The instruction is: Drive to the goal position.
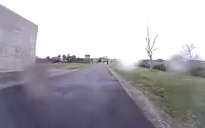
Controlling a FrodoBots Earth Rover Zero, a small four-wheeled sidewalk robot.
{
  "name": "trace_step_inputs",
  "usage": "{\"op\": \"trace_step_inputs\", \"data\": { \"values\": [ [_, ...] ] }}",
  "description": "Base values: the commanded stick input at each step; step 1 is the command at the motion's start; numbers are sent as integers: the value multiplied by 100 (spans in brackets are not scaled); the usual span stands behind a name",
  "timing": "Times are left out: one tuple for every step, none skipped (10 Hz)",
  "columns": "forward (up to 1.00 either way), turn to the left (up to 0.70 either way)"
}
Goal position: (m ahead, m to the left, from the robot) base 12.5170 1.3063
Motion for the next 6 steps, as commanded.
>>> {"op": "trace_step_inputs", "data": {
  "values": [
    [100, 0],
    [100, 0],
    [100, 0],
    [100, 0],
    [100, 0],
    [100, 0]
  ]
}}
